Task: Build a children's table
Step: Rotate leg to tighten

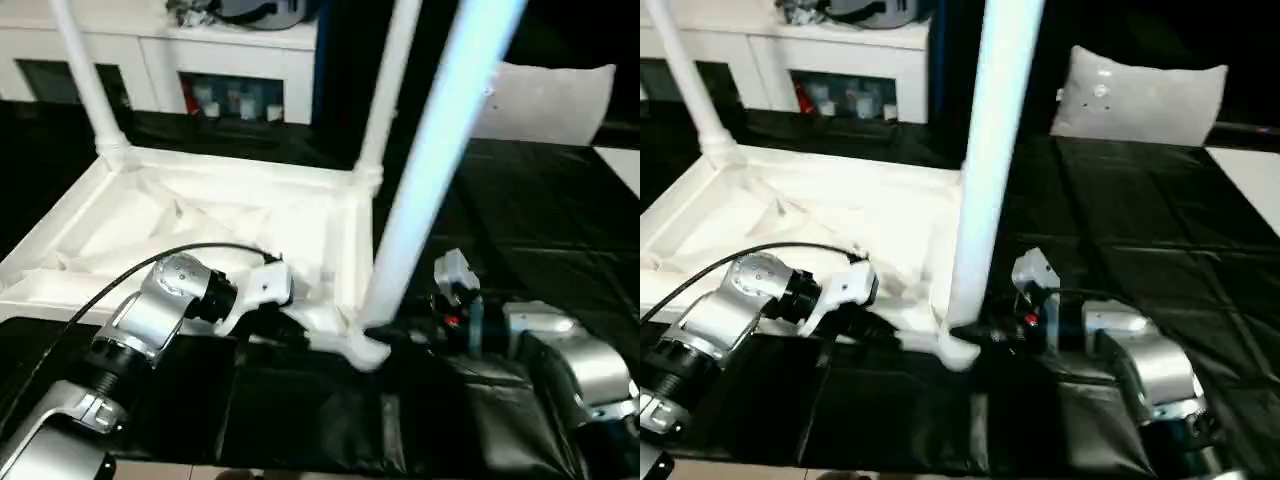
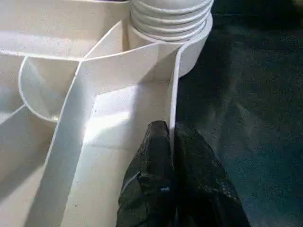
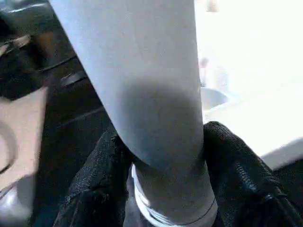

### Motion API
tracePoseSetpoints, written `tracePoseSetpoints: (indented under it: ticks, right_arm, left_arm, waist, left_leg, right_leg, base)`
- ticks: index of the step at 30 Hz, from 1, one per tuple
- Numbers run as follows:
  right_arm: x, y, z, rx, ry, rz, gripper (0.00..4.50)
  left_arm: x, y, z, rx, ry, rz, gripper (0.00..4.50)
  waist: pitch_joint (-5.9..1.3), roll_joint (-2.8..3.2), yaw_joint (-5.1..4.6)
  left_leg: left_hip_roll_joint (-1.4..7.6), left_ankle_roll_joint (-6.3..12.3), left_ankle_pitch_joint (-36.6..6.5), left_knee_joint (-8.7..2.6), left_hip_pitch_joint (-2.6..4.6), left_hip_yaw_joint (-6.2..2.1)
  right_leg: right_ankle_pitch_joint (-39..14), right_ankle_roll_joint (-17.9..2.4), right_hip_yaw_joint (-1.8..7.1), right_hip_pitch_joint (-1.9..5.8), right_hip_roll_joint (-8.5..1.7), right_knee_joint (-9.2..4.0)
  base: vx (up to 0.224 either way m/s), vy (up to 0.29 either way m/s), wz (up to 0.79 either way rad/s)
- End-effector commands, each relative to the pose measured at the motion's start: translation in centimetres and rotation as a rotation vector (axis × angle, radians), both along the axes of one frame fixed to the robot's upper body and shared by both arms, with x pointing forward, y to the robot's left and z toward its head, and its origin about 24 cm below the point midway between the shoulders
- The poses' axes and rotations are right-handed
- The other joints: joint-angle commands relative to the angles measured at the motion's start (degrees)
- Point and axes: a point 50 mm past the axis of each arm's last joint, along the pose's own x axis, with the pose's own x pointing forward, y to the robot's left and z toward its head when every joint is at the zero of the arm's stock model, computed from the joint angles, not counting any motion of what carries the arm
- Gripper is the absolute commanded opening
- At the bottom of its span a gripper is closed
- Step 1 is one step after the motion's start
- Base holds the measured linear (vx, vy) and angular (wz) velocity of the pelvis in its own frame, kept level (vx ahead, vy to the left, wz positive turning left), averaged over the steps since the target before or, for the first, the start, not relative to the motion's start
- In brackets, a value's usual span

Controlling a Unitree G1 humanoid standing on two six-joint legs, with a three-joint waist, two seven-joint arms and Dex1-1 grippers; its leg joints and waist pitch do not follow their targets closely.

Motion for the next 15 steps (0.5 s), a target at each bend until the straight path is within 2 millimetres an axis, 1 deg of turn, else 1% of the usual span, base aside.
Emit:
tracePoseSetpoints:
  ticks: [1,2,3,4,5,6,7,8,9,10,11,12,13,14,15]
  right_arm:
    - [-0.1,3.2,-1.3,-0.011,0.065,-0.071,2.02]
    - [0.1,3.7,-1.5,-0.009,0.071,-0.121,2.02]
    - [0.3,4.0,-1.6,-0.006,0.074,-0.147,2.02]
    - [1.0,5.0,-1.8,-0.020,0.073,-0.269,2.01]
    - [1.1,5.2,-1.9,-0.025,0.072,-0.294,2.01]
    - [1.3,5.7,-1.9,-0.026,0.081,-0.339,2.00]
    - [1.5,5.9,-2.0,-0.025,0.088,-0.360,2.00]
    - [1.9,6.3,-2.1,-0.026,0.101,-0.432,1.99]
    - [2.4,6.7,-2.2,-0.036,0.118,-0.508,1.99]
    - [2.9,7.1,-2.3,-0.035,0.128,-0.571,1.99]
    - [3.4,7.5,-2.2,-0.023,0.134,-0.632,1.99]
    - [3.8,7.8,-2.1,-0.014,0.125,-0.668,1.99]
    - [4.3,8.1,-1.7,0.004,0.102,-0.697,1.99]
    - [4.3,8.1,-1.7,0.005,0.101,-0.699,2.54]
    - [4.5,8.1,-1.6,0.019,0.098,-0.720,2.68]
  left_arm:
    - [0.6,-2.9,1.5,-0.073,-0.081,0.059,0.00]
    - [0.8,-3.4,1.6,-0.080,-0.079,0.091,0.00]
    - [0.9,-3.8,1.7,-0.088,-0.077,0.112,0.00]
    - [1.3,-5.1,1.9,-0.112,-0.076,0.183,0.00]
    - [1.3,-5.4,2.0,-0.117,-0.076,0.197,0.00]
    - [1.6,-6.0,2.2,-0.132,-0.081,0.233,0.00]
    - [1.7,-6.4,2.3,-0.142,-0.084,0.254,0.00]
    - [2.0,-7.0,2.5,-0.154,-0.085,0.299,0.00]
    - [2.4,-7.8,2.7,-0.167,-0.102,0.346,0.00]
    - [2.6,-8.3,2.9,-0.178,-0.109,0.385,0.00]
    - [2.9,-8.9,3.1,-0.192,-0.118,0.425,0.00]
    - [3.2,-9.4,3.4,-0.200,-0.141,0.463,0.00]
    - [3.4,-9.8,3.7,-0.205,-0.165,0.478,0.00]
    - [3.4,-9.8,3.7,-0.205,-0.167,0.479,0.00]
    - [3.5,-9.9,3.8,-0.209,-0.172,0.476,0.00]
  waist:
    - [-3.36,-0.22,-0.47]
    - [-3.31,-0.12,-1.12]
    - [-3.24,-0.12,-1.53]
    - [-3.28,-0.15,-2.06]
    - [-3.27,-0.13,-2.47]
    - [-3.28,-0.20,-2.77]
    - [-3.26,-0.13,-2.80]
    - [-3.35,-0.02,-2.87]
    - [-3.36,0.04,-2.96]
    - [-3.37,0.03,-3.11]
    - [-3.51,0.21,-3.16]
    - [-3.53,0.20,-3.24]
    - [-3.66,0.21,-3.16]
    - [-3.86,0.18,-3.06]
    - [-3.94,0.18,-3.03]
  left_leg:
    - [3.10,-1.23,-13.95,-4.51,0.79,-1.29]
    - [3.05,-1.77,-14.40,-4.61,0.74,-1.42]
    - [3.06,-2.06,-14.88,-4.64,0.71,-1.47]
    - [3.04,-2.40,-15.65,-4.57,0.92,-1.44]
    - [2.89,-2.63,-16.53,-4.48,1.06,-1.57]
    - [2.81,-2.47,-16.28,-4.50,0.78,-1.59]
    - [2.80,-2.30,-16.33,-4.50,0.81,-1.62]
    - [2.77,-1.95,-16.22,-4.42,0.87,-1.60]
    - [2.77,-1.90,-16.05,-4.35,0.94,-1.41]
    - [2.73,-2.03,-16.10,-4.32,0.95,-1.46]
    - [2.74,-2.14,-15.62,-4.36,0.99,-1.44]
    - [2.67,-2.19,-15.54,-4.32,0.96,-1.41]
    - [2.65,-2.27,-15.08,-4.28,0.85,-1.47]
    - [2.67,-1.75,-13.19,-4.23,0.61,-1.42]
    - [2.70,-1.28,-12.06,-4.28,0.42,-1.43]
  right_leg:
    - [-20.95,-9.83,2.72,1.78,-5.08,-5.55]
    - [-21.59,-9.52,2.65,1.57,-4.97,-5.58]
    - [-22.06,-9.36,2.61,1.56,-4.94,-5.56]
    - [-22.29,-9.52,2.67,1.33,-4.87,-5.62]
    - [-23.28,-9.61,2.61,1.11,-4.92,-5.85]
    - [-23.51,-9.14,2.62,1.39,-4.88,-5.86]
    - [-23.58,-9.00,2.65,1.29,-4.88,-5.98]
    - [-22.73,-8.95,2.70,1.30,-4.80,-6.03]
    - [-21.96,-9.11,2.86,1.13,-4.73,-6.04]
    - [-21.38,-9.62,2.87,0.99,-4.73,-6.07]
    - [-20.05,-9.74,2.88,1.01,-4.61,-5.90]
    - [-19.54,-9.87,2.89,0.93,-4.58,-5.91]
    - [-18.10,-9.95,2.85,1.23,-4.65,-5.87]
    - [-14.45,-10.21,2.92,1.60,-4.61,-5.55]
    - [-12.44,-10.37,2.86,1.87,-4.54,-5.37]
  base:
    - [0.000,0.000,0.00]
    - [0.000,0.000,0.00]
    - [0.000,0.000,0.00]
    - [0.000,0.000,0.00]
    - [0.000,0.000,0.00]
    - [0.000,0.000,0.00]
    - [0.000,0.000,0.00]
    - [0.000,0.000,0.00]
    - [0.000,0.000,0.00]
    - [0.000,0.000,0.00]
    - [0.000,0.000,0.00]
    - [0.000,0.000,0.00]
    - [0.000,0.000,0.00]
    - [0.000,0.000,0.00]
    - [0.000,0.000,0.00]
